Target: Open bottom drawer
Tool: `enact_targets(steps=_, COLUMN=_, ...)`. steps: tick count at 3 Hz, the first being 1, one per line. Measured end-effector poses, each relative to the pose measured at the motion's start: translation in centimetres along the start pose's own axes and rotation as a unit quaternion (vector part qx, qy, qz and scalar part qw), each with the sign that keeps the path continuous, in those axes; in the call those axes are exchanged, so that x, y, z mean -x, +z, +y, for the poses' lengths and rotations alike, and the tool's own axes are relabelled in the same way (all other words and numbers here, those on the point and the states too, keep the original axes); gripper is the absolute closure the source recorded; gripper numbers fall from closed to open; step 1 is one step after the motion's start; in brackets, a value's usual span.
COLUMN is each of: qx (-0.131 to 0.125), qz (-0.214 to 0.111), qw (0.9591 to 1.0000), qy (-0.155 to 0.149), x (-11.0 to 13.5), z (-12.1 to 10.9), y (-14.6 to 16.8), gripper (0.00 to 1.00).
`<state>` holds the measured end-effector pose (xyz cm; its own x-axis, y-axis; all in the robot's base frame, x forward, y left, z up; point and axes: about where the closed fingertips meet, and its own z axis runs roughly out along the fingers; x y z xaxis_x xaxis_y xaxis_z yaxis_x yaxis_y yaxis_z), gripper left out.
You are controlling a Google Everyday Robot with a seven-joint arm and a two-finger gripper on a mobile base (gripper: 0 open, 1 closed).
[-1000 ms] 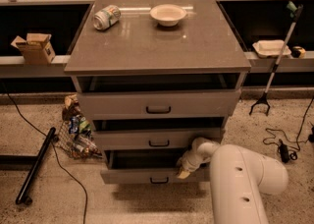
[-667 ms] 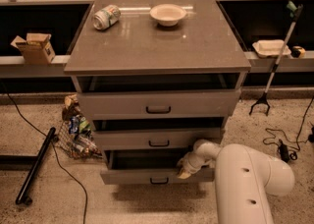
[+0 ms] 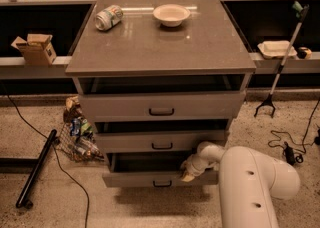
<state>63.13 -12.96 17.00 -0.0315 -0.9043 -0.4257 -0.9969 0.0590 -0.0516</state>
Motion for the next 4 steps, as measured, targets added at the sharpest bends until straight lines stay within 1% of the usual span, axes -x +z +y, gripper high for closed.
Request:
enact_targets(steps=1, qx=0.0, qz=0.0, qw=1.0, qy=0.0, x=0.0, z=0.0, y=0.0, gripper=0.08)
enact_targets(steps=2, qx=0.001, qz=0.001, qw=1.0, qy=0.0, x=0.0, z=0.0, y=0.1, gripper=0.0)
enact_targets(steps=3, qx=0.019, qz=0.025, qw=0.9995, qy=0.0, x=-0.2, z=0.6, y=0.8, gripper=0.0)
enact_targets(steps=4, qx=0.057, qz=0.059, qw=0.9965, qy=0.016, x=-0.8, z=2.3, y=1.4, gripper=0.0)
